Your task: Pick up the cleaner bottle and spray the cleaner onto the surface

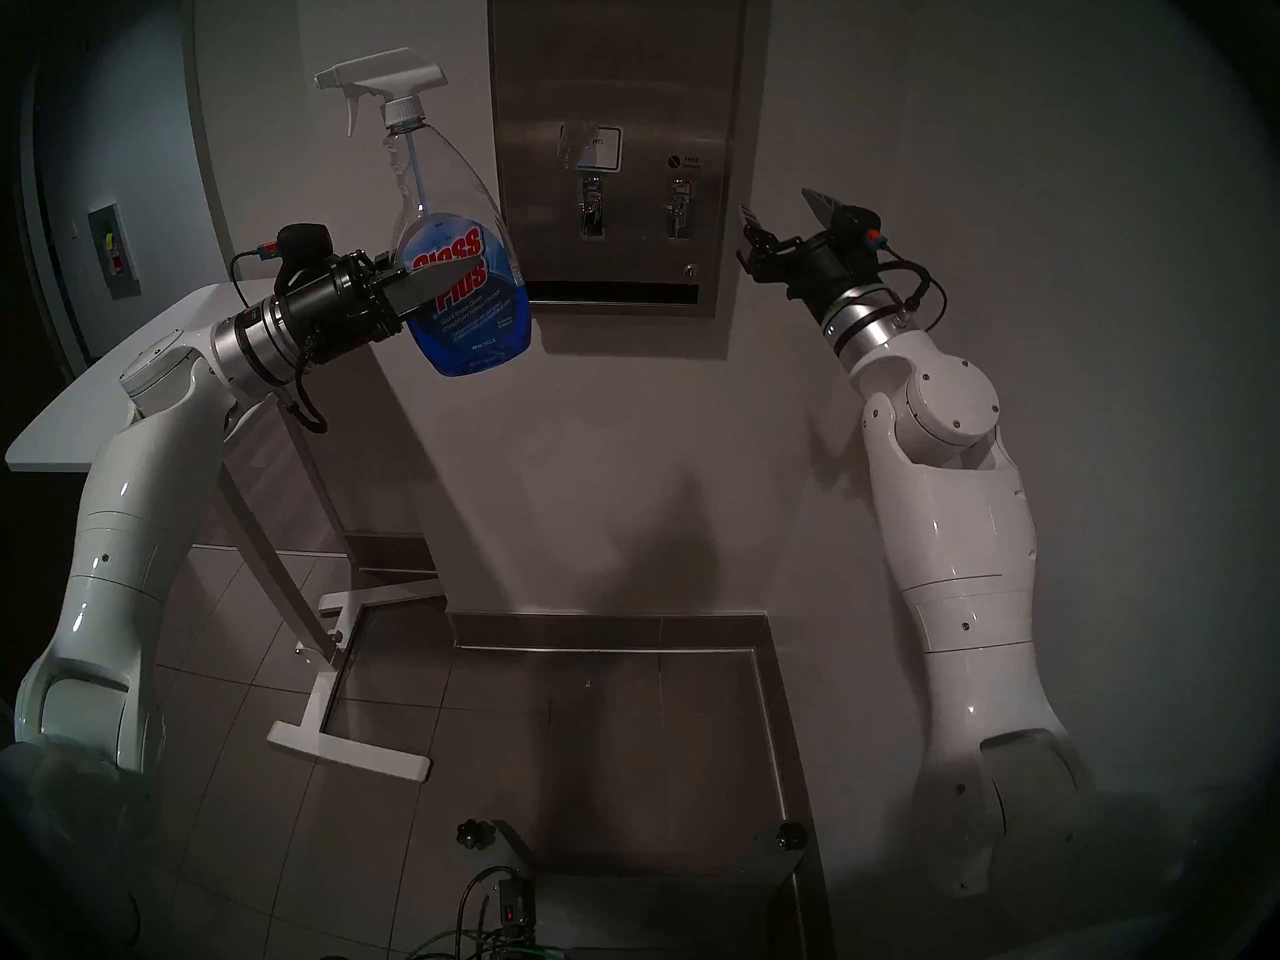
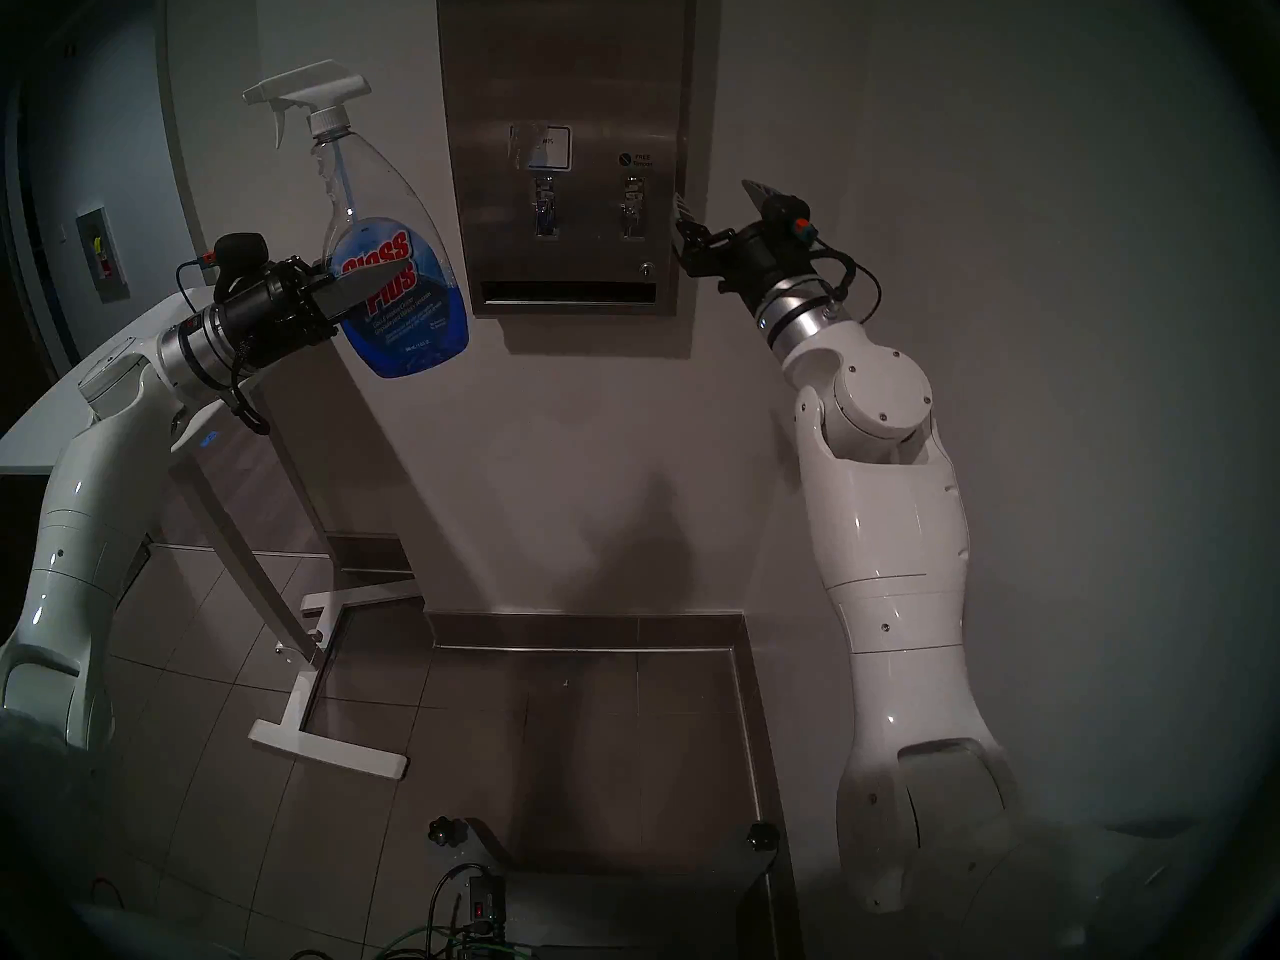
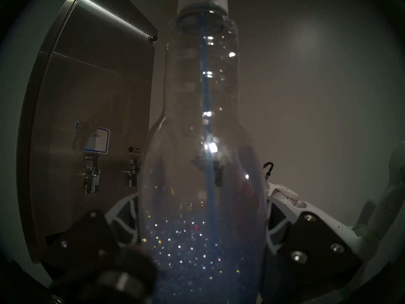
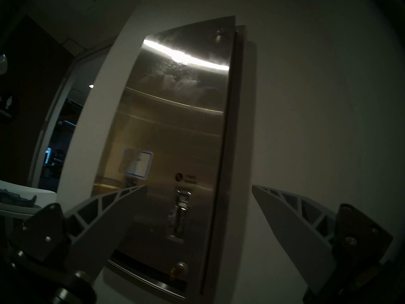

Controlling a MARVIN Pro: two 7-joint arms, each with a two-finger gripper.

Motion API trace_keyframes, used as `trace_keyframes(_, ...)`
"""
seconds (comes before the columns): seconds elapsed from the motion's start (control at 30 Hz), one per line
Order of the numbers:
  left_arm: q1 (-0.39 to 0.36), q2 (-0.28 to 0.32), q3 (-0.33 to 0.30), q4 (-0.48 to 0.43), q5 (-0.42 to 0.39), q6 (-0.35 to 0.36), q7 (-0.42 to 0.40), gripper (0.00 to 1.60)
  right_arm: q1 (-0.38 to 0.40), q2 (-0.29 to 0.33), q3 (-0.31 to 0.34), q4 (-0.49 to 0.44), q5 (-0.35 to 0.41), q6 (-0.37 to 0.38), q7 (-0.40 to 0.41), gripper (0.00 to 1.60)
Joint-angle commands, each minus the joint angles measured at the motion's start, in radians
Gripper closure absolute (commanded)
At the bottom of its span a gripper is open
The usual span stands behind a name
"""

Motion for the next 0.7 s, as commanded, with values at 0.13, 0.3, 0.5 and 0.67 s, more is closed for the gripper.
trace_keyframes(0.13, -0.075, 0.003, -0.019, -0.003, -0.007, -0.011, -0.02, 1.6, 0.124, -0.058, -0.057, -0.05, 0.052, 0.048, 0.068, 0.0)
trace_keyframes(0.3, -0.079, 0.002, -0.018, 0.003, 0.002, -0.013, -0.029, 1.6, 0.17, -0.092, -0.092, -0.031, 0.075, 0.087, 0.103, 0.0)
trace_keyframes(0.5, -0.084, 0.0, -0.018, 0.009, 0.012, -0.015, -0.039, 1.6, 0.215, -0.13, -0.128, 0.003, 0.099, 0.132, 0.144, 0.0)
trace_keyframes(0.67, -0.088, -0.001, -0.018, 0.014, 0.019, -0.016, -0.048, 1.6, 0.245, -0.154, -0.143, 0.036, 0.121, 0.168, 0.183, 0.0)
